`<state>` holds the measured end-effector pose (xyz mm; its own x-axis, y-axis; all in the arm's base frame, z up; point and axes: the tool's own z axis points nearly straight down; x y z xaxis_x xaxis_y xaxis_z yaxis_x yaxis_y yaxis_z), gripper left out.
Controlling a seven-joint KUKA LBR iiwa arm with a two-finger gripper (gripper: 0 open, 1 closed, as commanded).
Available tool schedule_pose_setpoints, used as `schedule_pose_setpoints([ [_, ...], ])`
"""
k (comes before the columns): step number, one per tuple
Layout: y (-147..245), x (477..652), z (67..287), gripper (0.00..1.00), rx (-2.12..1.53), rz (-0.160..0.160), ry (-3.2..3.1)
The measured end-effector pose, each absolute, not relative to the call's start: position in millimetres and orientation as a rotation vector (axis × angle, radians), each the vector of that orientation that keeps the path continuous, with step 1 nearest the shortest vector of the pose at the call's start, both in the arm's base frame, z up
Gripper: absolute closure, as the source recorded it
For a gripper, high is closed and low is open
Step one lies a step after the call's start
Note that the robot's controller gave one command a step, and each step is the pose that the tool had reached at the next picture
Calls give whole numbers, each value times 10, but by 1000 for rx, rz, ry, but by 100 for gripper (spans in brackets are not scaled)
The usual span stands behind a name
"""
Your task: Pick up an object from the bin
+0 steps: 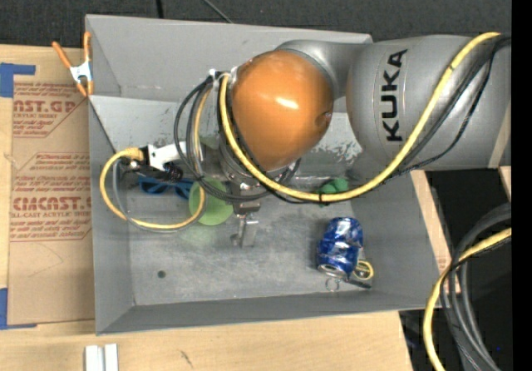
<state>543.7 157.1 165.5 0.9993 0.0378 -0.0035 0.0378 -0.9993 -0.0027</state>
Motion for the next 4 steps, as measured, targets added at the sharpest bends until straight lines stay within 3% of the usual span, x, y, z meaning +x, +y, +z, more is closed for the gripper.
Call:
schedule_pose_setpoints([
  [1, 729, 4976, 1072, 0, -3143, 19, -109],
  [2, 1425, 5599, 806, 0, -3112, 6, -396],
  [3, 1410, 5601, 812, 100, -3115, 6, -396],
  [4, 1120, 5787, 696, 100, -3110, 3, -415],
])
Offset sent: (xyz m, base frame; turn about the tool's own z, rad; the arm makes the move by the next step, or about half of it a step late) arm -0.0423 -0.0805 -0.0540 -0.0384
